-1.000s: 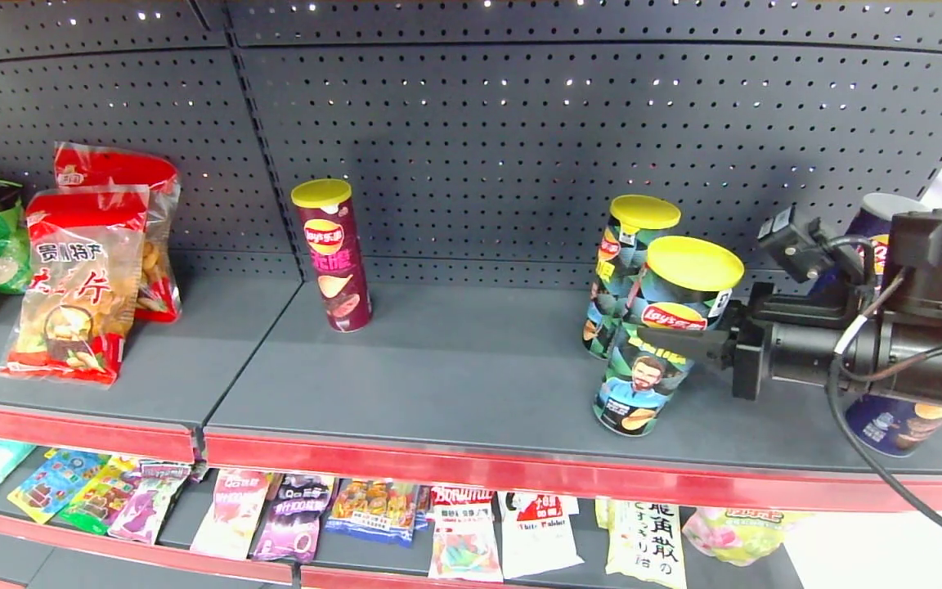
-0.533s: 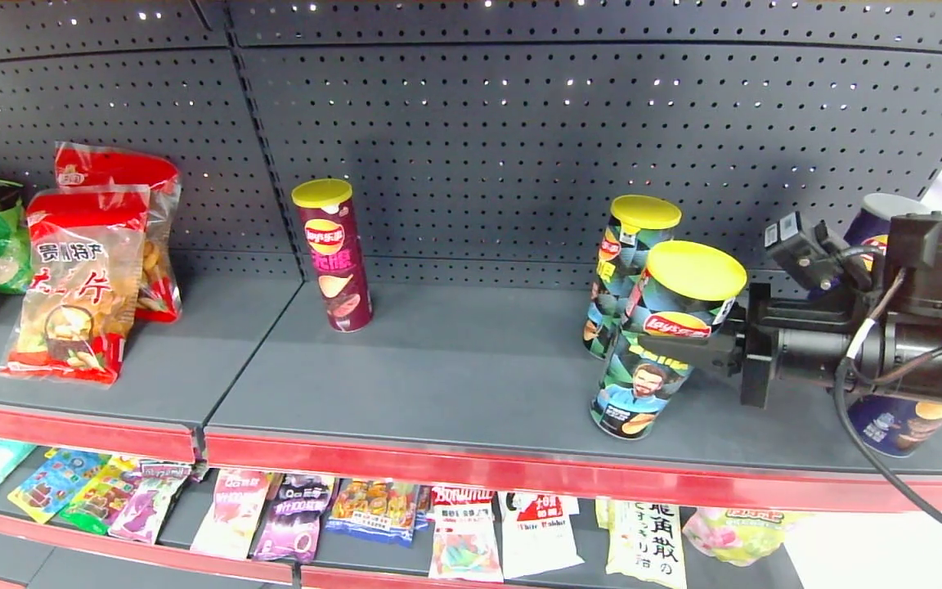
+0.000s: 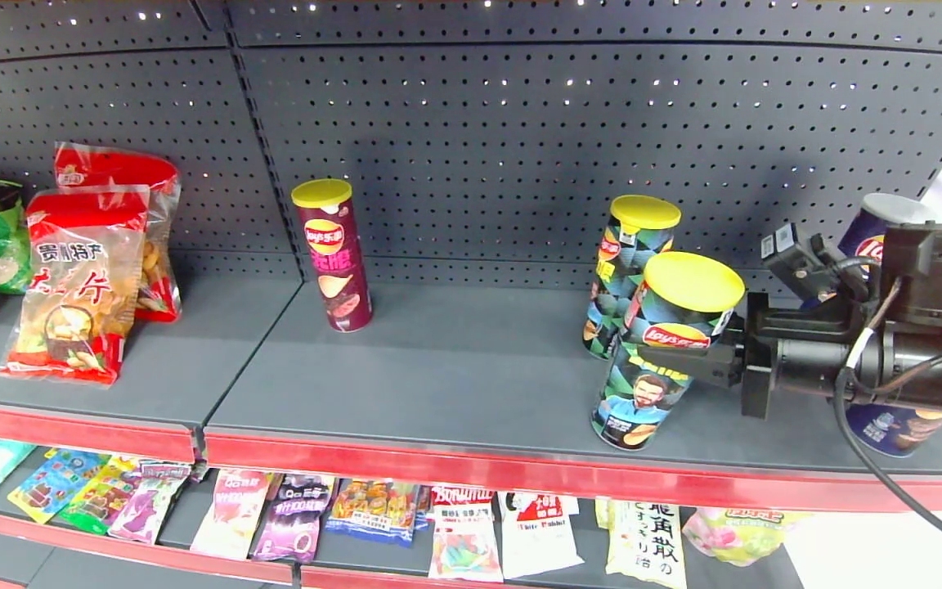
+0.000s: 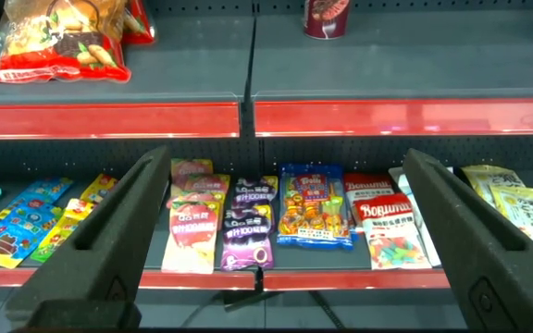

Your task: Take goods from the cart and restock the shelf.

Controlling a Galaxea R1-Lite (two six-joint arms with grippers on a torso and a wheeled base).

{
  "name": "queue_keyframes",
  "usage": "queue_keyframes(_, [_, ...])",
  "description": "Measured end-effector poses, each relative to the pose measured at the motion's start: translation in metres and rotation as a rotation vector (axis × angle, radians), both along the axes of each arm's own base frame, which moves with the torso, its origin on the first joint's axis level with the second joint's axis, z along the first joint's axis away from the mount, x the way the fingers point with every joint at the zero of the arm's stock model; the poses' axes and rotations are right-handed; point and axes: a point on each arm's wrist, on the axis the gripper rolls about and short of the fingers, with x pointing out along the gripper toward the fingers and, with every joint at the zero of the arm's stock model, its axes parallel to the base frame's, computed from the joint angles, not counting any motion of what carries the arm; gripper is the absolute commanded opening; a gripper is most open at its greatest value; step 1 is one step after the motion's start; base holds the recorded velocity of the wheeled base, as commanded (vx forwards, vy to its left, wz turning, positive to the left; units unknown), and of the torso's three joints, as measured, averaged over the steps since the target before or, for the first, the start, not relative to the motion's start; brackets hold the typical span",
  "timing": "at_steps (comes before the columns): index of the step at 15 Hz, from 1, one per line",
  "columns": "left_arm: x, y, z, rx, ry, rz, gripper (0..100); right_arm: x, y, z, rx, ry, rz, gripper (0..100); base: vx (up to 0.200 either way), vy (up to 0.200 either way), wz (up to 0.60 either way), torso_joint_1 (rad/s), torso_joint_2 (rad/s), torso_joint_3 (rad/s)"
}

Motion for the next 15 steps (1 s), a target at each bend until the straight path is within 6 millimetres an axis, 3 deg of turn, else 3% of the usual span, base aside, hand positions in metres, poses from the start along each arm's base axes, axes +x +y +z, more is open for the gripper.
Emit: queue_keyframes(15, [0.0000,0.0000,-0.0001,0.000,0.000,0.000,100,-0.0037,0.0041,-0.0051,-0.009,0.010,0.021,0,0.000,0.000,0.00,0.000,0.00,0.000])
